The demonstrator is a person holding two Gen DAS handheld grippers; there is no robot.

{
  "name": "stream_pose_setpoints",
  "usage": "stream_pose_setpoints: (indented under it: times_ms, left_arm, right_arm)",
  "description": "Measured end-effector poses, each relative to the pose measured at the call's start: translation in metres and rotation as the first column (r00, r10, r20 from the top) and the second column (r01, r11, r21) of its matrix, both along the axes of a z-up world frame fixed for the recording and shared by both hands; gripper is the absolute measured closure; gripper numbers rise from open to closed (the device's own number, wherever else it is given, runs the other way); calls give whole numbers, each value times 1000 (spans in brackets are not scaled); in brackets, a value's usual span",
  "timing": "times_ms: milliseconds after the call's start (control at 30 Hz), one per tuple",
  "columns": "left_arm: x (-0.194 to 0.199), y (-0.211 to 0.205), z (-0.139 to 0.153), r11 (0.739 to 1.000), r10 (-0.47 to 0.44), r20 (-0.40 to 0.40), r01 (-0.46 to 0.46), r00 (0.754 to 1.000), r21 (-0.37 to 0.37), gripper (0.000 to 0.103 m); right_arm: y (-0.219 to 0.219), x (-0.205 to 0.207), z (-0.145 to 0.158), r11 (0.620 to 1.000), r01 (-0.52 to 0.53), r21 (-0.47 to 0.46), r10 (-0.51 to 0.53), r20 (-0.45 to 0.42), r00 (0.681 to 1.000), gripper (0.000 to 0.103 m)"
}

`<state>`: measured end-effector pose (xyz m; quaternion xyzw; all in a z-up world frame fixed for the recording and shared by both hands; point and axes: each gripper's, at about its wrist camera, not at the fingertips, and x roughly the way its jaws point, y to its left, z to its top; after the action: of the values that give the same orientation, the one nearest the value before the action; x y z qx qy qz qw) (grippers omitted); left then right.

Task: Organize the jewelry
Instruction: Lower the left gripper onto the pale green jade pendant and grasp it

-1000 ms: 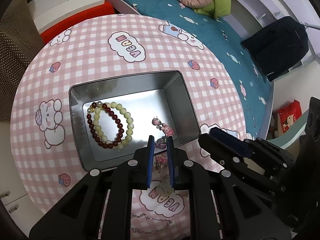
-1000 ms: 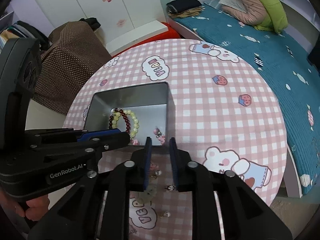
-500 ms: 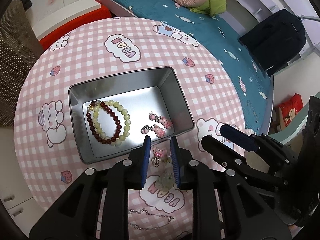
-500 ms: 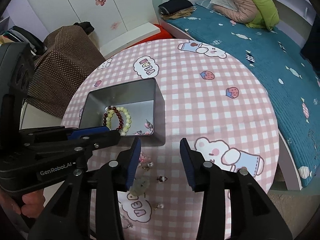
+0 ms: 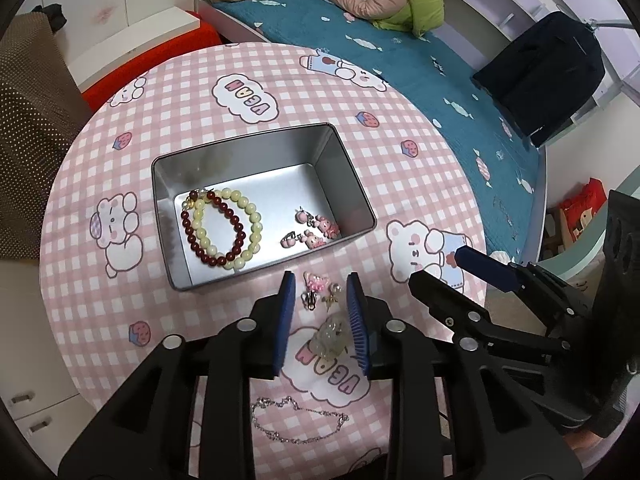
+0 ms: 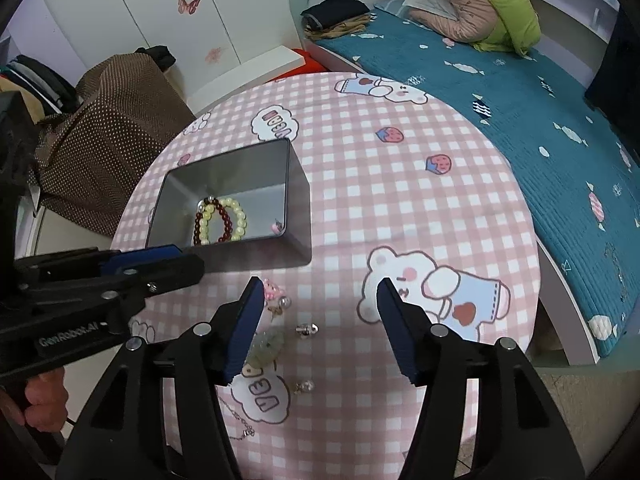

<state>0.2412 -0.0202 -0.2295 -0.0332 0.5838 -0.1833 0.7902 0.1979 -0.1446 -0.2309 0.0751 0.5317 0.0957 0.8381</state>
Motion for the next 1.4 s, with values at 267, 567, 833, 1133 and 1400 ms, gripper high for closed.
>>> stream_pose_setpoints:
  times_ms: [267,567,833,1133,1400]
  left_arm:
    - [-15,3,-2,1000,-17,-16,17,1000,15,64]
    - [-22,-7,-23,997,-67,-102,71,993,33,52]
    - [-22,-25,-54,991,-104,-176,117,979,63,52]
    - [-14,-41,-85,980,-142,-232,169,962,101,56]
    - [-15,-50,-91,967,-178,-206,210,962,147,74]
  right_arm:
    - [1,-15,-12,1000,-2,-14,2,-46,999,43]
    - [-7,-28,-34,999,17,-39,-22,-123,992,40]
    - [-21,-38,-44,997,57,-60,-66,-150,986,32]
    - [-40,-45,-54,992,117,-41,-123,-191,974,31]
    - [-44,-50,-62,990,142,-4,-139,-219,966,31]
